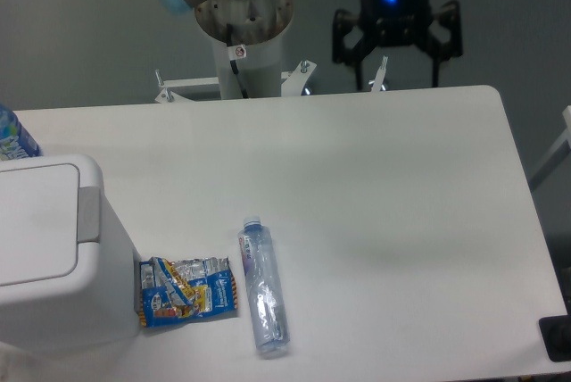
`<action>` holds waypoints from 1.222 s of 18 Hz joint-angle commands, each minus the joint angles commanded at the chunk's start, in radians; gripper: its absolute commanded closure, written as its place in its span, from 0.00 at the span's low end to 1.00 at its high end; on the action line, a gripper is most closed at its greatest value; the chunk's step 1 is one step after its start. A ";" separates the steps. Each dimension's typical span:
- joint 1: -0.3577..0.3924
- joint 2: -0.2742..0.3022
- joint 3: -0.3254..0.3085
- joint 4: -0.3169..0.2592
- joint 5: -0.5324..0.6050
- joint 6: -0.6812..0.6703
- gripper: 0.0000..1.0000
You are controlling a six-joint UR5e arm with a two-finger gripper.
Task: Open the trash can
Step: 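Move the open gripper down and across toward the white trash can lid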
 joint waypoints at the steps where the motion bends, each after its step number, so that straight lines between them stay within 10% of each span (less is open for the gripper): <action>1: -0.017 -0.006 0.000 0.009 -0.002 -0.043 0.00; 12: -0.157 -0.075 0.012 0.161 -0.003 -0.499 0.00; 22: -0.262 -0.107 0.006 0.186 -0.161 -0.594 0.00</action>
